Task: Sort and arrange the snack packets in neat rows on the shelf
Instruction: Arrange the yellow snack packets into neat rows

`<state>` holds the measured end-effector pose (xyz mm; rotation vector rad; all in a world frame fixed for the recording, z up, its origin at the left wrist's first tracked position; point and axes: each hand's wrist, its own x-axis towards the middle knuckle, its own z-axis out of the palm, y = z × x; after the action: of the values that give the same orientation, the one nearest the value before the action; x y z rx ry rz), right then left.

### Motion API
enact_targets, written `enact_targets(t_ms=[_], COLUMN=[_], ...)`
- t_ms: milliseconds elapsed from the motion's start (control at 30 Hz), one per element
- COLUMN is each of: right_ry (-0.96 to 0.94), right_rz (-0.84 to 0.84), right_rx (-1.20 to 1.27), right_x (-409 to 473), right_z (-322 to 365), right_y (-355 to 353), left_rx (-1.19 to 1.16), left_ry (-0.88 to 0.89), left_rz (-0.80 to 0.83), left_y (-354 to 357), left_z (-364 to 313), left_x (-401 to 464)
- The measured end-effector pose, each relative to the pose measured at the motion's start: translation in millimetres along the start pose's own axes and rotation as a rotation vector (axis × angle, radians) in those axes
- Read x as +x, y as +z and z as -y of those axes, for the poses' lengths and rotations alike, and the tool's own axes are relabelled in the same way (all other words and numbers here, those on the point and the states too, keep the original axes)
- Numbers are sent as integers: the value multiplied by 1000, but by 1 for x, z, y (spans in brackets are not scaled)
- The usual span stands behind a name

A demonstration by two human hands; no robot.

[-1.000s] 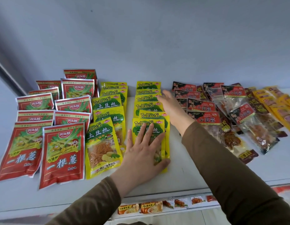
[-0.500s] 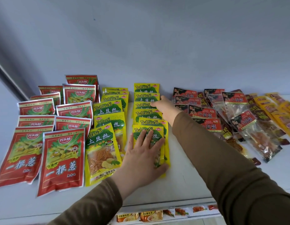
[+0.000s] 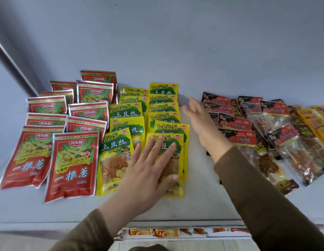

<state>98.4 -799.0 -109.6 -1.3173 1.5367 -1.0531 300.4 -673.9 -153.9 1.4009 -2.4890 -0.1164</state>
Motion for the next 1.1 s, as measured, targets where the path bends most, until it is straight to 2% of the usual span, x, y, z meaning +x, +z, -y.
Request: enact_targets(t_ms=[100, 200, 267, 533, 767, 933, 1000, 1100], right_ry=[-158, -218, -230, -274, -275, -279, -269, -266], right_rz=[1, 36, 79, 90, 70, 40, 21, -14], right_rx=[-259, -323, -350, -358, -301, -286, -296, -299], right_x=[-61, -95, -103, -101, -99, -101, -101, -103], right_z=[-26, -40, -47, -62, -65, -66, -67, -65], right_y=[10, 29, 41, 40, 40, 46, 48, 51], left_rx=[-22, 25, 70, 97, 96, 39, 64, 86], left_ry=[-146, -303, -339, -269, -287, -276, -224, -238], left_rz=[-130, -109, -87, -89, -79, -149, -127, -57], left_y=[3, 14, 20, 23, 21, 15, 18, 29], left_z=[23, 37, 38, 26, 33, 19, 7, 1], left_x=[-34, -56, -58, -55, -51, -48, -46, -43])
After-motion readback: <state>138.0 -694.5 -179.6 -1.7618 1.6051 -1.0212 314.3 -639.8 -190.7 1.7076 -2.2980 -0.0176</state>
